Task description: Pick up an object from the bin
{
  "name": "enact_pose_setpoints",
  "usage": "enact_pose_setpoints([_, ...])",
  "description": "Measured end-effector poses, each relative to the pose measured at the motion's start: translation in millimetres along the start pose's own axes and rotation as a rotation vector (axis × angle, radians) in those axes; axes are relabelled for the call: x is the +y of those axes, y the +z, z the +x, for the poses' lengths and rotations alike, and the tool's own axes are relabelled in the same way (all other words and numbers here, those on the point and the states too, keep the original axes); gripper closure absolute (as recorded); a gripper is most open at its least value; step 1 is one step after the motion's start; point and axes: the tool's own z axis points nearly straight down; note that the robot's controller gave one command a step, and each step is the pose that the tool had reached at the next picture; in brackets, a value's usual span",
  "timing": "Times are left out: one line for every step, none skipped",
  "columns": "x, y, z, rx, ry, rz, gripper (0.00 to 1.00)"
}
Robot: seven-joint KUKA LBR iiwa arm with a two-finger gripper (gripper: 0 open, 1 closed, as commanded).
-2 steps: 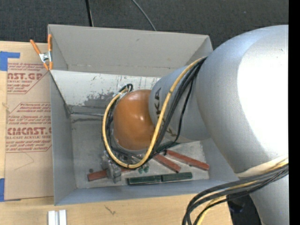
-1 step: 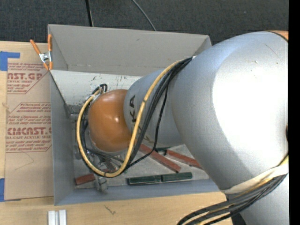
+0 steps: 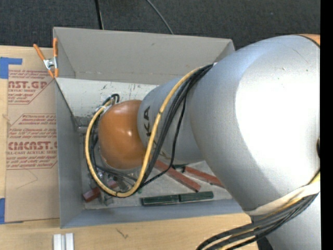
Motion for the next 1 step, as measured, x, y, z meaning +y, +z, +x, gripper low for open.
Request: enact_pose_setpoints([0.0,0.0,0.0,0.000,0.000,0.000,1.00])
